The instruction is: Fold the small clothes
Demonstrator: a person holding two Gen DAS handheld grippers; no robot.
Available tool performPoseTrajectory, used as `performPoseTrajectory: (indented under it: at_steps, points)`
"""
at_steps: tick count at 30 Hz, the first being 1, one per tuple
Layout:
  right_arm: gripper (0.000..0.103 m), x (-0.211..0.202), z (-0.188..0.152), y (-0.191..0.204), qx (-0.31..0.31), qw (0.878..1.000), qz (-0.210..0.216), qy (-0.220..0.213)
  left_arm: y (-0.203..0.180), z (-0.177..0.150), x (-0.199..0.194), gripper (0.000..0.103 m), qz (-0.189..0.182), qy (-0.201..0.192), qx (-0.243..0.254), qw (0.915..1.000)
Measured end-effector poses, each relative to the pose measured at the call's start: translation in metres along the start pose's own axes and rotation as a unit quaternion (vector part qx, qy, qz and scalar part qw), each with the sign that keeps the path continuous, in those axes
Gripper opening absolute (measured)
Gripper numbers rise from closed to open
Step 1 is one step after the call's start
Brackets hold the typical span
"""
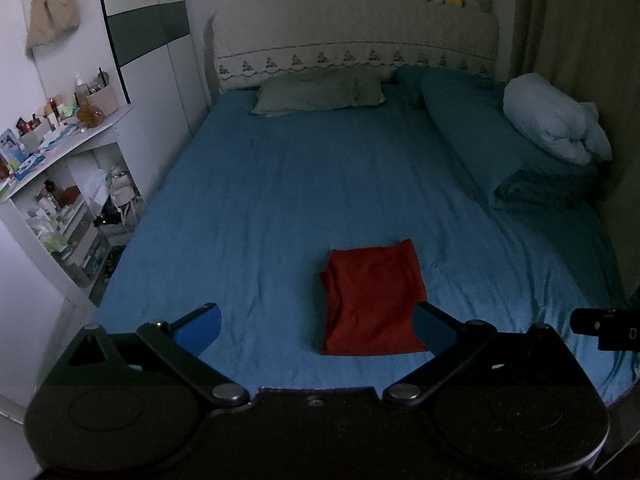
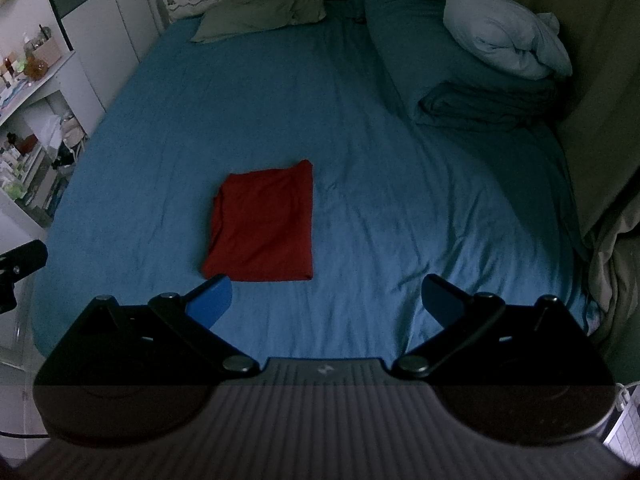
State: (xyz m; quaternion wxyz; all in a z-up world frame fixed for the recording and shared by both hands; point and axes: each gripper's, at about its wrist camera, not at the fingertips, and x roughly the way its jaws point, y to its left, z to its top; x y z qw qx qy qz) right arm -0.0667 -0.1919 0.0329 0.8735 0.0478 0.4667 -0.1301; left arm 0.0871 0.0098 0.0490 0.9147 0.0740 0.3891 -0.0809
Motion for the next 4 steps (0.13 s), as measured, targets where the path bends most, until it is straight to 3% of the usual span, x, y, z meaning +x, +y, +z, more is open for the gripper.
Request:
performPoseTrajectory:
  at_steps: [4]
  points:
    - [0.103, 0.0015, 0.0039, -0.0001, 0.003, 1.000, 0.001, 0.001, 0.0009, 0.0010, 0.0014, 0.103, 0.004, -0.001, 0.003, 1.0000]
